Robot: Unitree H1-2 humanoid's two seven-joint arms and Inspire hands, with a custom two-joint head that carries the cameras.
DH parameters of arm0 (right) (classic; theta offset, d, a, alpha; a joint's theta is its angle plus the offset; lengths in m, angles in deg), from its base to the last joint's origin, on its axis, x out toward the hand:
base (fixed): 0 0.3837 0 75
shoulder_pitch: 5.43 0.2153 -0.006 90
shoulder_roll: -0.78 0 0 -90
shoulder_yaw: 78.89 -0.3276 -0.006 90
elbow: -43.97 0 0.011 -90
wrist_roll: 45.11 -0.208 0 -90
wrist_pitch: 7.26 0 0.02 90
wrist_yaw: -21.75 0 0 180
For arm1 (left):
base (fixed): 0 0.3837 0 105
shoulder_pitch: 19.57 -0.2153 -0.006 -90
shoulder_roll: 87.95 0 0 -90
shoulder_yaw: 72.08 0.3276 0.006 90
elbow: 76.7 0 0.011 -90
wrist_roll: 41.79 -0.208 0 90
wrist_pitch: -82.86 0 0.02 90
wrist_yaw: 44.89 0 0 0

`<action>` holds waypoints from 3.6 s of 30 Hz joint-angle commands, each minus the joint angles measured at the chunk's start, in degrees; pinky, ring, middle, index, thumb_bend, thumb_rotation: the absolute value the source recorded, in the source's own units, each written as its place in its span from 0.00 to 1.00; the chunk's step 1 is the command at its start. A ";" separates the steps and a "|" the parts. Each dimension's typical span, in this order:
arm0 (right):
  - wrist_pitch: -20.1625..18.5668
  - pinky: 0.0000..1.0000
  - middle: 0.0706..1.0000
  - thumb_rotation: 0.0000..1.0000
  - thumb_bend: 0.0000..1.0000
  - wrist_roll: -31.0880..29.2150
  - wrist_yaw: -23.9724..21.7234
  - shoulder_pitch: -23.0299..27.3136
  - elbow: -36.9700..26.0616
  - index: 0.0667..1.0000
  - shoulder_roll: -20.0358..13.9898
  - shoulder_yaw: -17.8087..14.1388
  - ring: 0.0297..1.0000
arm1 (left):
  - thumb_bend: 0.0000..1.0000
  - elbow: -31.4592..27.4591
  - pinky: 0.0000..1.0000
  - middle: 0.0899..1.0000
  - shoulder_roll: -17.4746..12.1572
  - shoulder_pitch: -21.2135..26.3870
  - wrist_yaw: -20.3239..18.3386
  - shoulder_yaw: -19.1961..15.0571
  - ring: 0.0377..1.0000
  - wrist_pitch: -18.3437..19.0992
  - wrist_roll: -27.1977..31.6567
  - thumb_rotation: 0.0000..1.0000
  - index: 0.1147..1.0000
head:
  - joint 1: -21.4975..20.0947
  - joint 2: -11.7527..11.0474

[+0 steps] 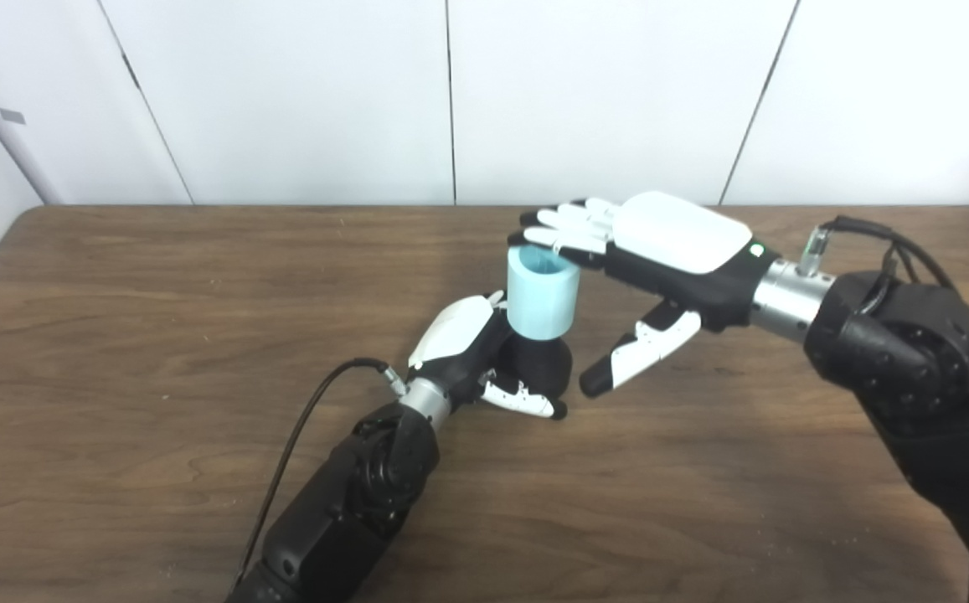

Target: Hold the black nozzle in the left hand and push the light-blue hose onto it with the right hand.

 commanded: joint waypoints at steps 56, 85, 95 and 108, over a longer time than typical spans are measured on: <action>3.81 1.00 1.00 1.00 0.65 3.00 0.35 0.04 -3.22 0.96 1.36 1.00 1.00 | 0.52 7.15 1.00 0.86 -2.11 -5.22 -8.16 3.48 1.00 7.62 -1.09 0.04 0.41 | 0.15 1.32; 7.62 1.00 1.00 1.00 0.68 3.51 3.72 -3.19 4.93 0.97 1.74 2.05 1.00 | 0.52 7.24 1.00 0.86 -2.16 -5.05 -8.04 3.34 1.00 7.74 -1.27 0.04 0.41 | 0.37 1.48; 5.11 1.00 1.00 1.00 0.69 2.79 2.59 -3.80 3.03 0.97 2.03 2.30 1.00 | 0.52 6.68 1.00 0.86 -2.51 -5.02 -8.32 3.32 1.00 7.83 -1.30 0.04 0.41 | 0.40 1.88; 5.59 1.00 1.00 1.00 0.70 -0.12 3.09 -4.32 4.45 0.98 1.11 2.40 1.00 | 0.52 6.64 1.00 0.85 -2.36 -5.15 -8.25 3.37 1.00 7.75 -1.29 0.04 0.41 | 0.27 2.13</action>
